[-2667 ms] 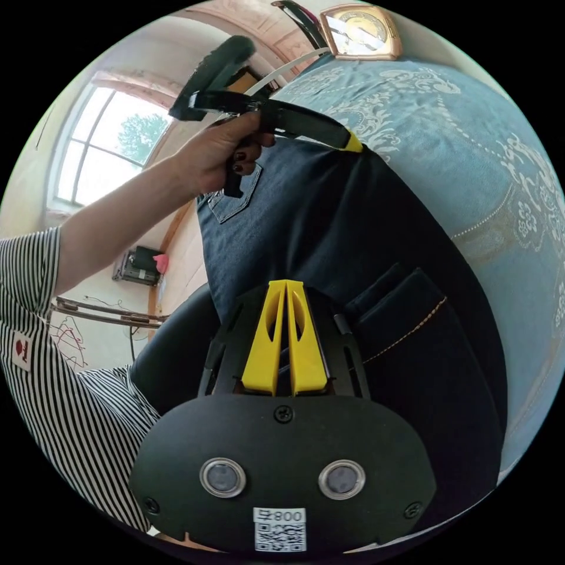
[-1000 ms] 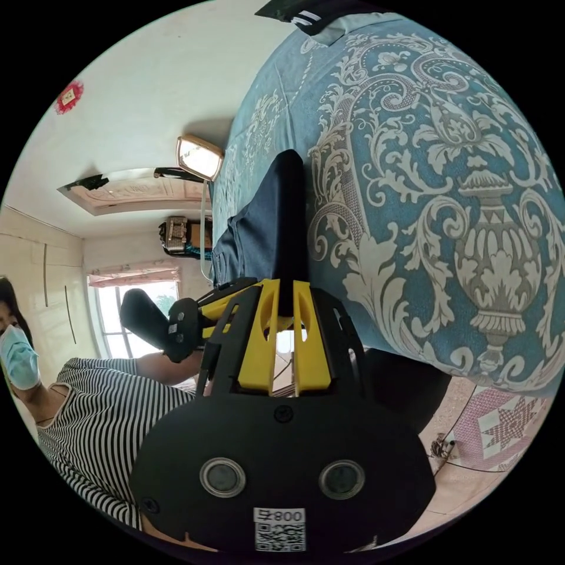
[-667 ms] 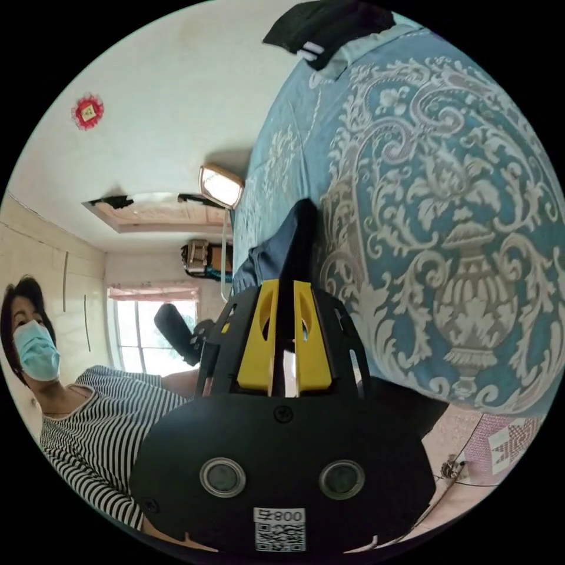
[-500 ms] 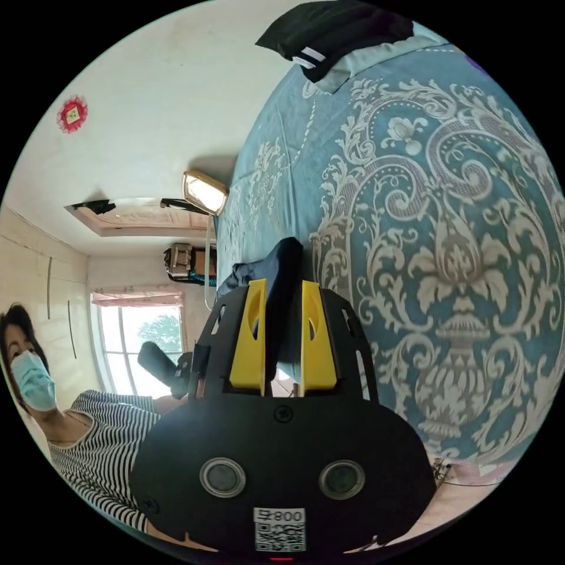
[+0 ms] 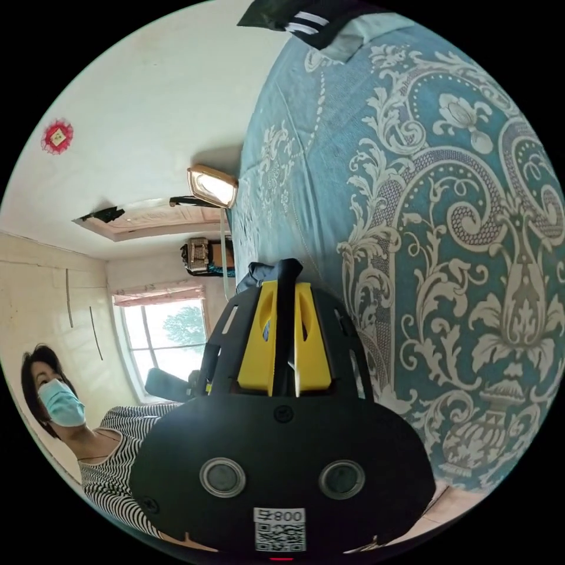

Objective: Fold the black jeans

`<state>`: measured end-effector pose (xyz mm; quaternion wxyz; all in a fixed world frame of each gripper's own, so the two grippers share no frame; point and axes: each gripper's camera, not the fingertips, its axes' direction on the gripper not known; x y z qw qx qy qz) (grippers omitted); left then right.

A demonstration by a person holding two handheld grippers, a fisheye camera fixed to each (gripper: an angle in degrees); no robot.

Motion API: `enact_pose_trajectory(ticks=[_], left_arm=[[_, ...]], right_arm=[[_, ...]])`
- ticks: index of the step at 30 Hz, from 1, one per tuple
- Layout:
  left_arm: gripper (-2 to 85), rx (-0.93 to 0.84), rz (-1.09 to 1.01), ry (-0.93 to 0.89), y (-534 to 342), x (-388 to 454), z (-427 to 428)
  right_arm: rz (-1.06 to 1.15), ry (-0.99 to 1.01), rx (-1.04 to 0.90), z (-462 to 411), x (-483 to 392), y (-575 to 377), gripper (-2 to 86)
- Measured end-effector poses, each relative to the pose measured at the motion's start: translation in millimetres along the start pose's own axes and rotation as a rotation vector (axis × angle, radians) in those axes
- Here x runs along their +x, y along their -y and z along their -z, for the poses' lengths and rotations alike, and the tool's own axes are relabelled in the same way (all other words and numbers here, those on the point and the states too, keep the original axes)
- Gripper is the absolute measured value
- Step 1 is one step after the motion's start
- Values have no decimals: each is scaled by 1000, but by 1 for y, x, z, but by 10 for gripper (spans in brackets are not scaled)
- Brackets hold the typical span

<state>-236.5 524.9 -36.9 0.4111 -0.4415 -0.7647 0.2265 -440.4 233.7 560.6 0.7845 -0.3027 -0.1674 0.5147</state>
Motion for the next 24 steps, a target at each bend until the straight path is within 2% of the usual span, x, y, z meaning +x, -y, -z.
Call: enact_pose_trajectory(ticks=[6,12,18,24], left_arm=[[23,63,-48,-78,-19,2,20],[24,103,-71,-164,-55,-11,33],[24,243,29,-217,-136,-67,82],[23,423,149,-243,-244,-136,142]], right_arm=[[30,-20,74,40,-29,-20,35],[-49,-30,167,74,-40,-52,35],[54,2,176,50,-121,-51,42],[215,-23,80,-15,-233,-31,42]])
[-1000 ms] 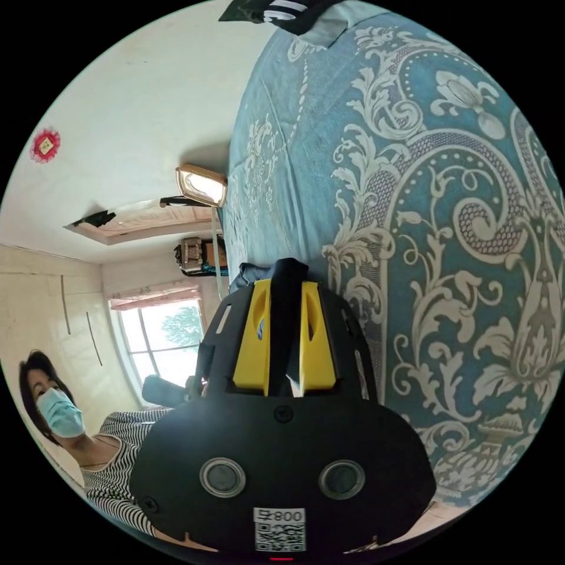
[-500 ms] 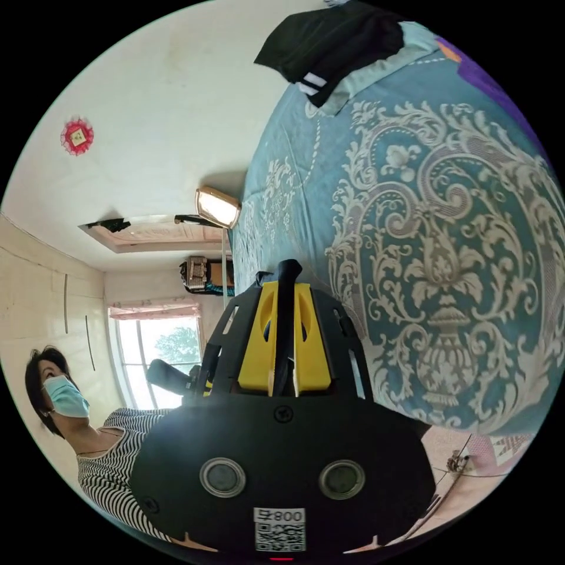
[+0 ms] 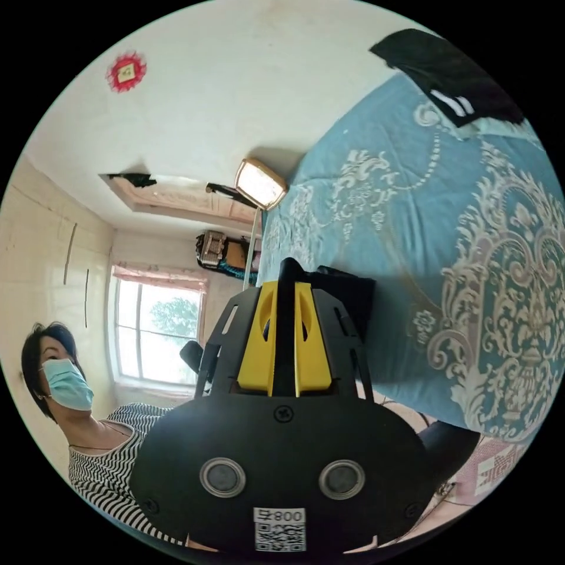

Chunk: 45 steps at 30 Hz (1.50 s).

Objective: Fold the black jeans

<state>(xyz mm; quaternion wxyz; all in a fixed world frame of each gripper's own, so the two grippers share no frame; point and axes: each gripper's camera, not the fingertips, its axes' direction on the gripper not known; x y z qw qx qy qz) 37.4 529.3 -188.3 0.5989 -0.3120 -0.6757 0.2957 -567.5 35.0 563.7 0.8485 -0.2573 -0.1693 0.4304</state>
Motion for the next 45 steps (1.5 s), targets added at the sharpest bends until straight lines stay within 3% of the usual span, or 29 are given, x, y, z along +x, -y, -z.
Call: enact_pose_trajectory(ticks=[10,24,32,45], left_arm=[[22,256,238,13,-136,-109,148],[24,430,481,144,-313,-234,296],[23,444,592,165,-389,-302,346],[24,432,691,156,-473,-368,384]], right_arm=[[92,8,-160,-138,-120,48,47],[179,-80,-405,-349,-246,95,51],[183,-169,-496,-448,-294,115,53],[139,-245,-507,-532,-347,131,58]])
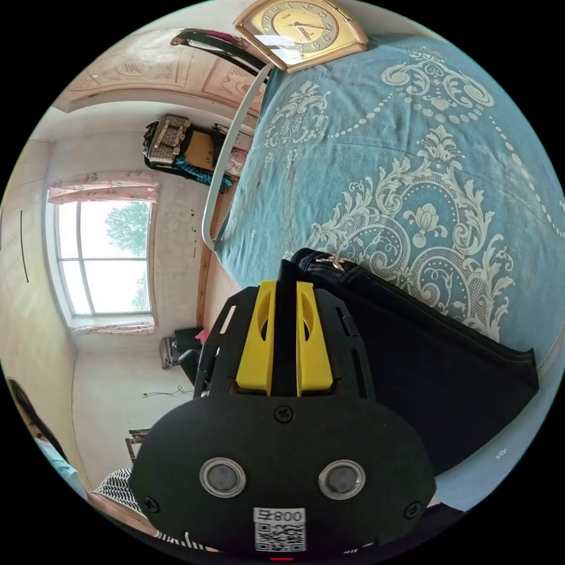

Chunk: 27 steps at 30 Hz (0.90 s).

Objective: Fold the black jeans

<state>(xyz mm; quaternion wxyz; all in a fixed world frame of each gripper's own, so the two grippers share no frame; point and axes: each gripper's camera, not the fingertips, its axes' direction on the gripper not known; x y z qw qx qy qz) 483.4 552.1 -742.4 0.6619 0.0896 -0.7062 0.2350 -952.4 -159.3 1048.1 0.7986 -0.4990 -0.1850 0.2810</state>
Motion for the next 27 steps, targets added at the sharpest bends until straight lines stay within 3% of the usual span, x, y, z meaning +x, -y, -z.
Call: enact_pose_trajectory(ticks=[9,18,22,27], left_arm=[[24,15,108,-34,-21,-44,18],[11,142,106,205,-57,-10,48],[3,254,91,369,-70,23,58],[2,158,-4,303,-59,40,24]], right_arm=[[37,11,-27,-26,-42,29,5],[226,-26,-10,-3,-82,-2,1],[331,-163,-63,-24,-111,-18,1],[417,-363,-171,-76,-134,-18,1]])
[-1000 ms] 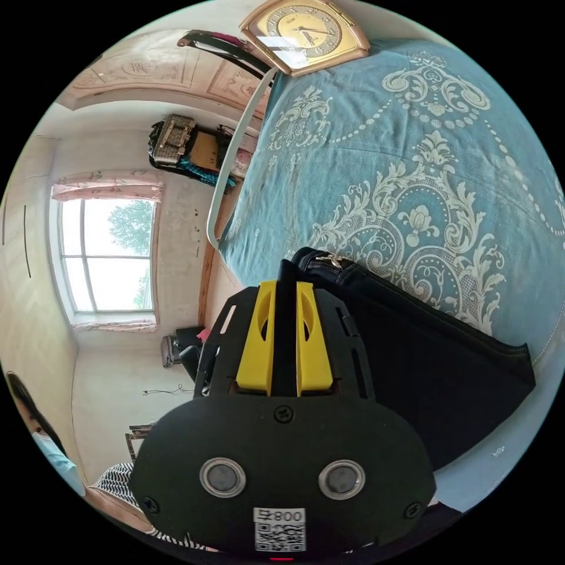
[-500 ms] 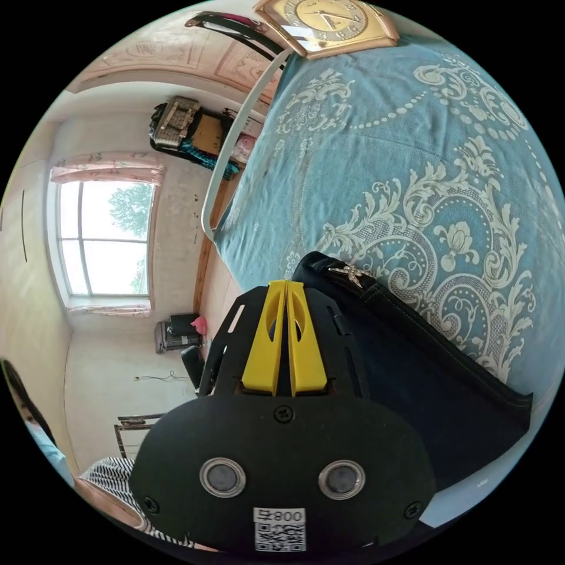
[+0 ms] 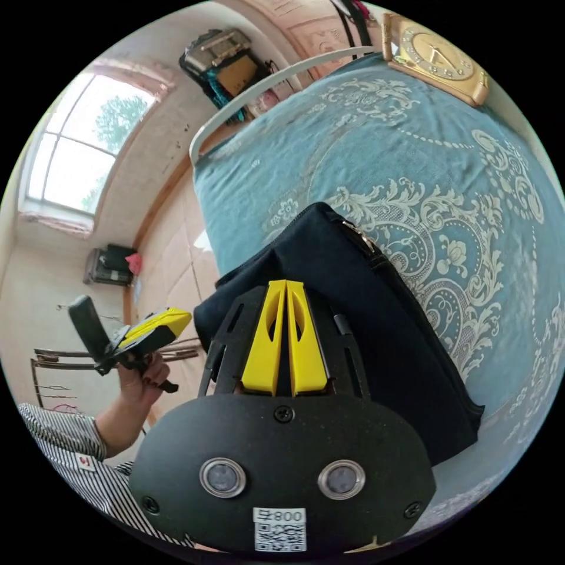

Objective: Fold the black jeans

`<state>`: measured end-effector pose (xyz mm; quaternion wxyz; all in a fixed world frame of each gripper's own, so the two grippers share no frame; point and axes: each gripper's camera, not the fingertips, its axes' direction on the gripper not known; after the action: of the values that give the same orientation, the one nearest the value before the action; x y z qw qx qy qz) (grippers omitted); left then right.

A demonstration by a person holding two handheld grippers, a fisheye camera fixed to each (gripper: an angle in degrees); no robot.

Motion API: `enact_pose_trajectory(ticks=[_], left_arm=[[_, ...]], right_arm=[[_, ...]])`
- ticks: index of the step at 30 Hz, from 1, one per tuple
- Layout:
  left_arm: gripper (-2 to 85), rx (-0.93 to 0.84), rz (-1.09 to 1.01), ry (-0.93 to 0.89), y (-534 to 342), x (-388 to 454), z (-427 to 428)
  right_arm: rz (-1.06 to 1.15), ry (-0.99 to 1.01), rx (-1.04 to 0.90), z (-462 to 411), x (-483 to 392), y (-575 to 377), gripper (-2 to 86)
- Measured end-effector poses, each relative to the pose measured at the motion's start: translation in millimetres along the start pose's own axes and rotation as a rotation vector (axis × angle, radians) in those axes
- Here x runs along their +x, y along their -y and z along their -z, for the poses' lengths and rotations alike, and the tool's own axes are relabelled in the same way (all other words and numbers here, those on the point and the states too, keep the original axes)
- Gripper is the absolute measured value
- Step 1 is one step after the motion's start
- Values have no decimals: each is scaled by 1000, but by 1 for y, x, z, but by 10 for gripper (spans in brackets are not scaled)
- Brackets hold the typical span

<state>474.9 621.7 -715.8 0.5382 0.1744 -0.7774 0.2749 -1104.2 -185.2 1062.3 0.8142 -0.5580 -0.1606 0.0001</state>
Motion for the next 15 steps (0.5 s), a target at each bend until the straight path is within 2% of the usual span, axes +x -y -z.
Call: enact_pose_trajectory(ticks=[3,7,11,15], left_arm=[[1,-92,-23,96,-2,2,-28],[1,-77,-2,84,-10,16,-24],[1,-63,-63,114,-21,42,-20],[1,-128,-79,171,-34,54,-43]], right_arm=[[14,-28,-24,-12,-7,5,2],[-10,20,-48,-5,-9,7,2],[38,-30,77,21,-25,-1,1],[11,-84,86,21,-20,14,1]])
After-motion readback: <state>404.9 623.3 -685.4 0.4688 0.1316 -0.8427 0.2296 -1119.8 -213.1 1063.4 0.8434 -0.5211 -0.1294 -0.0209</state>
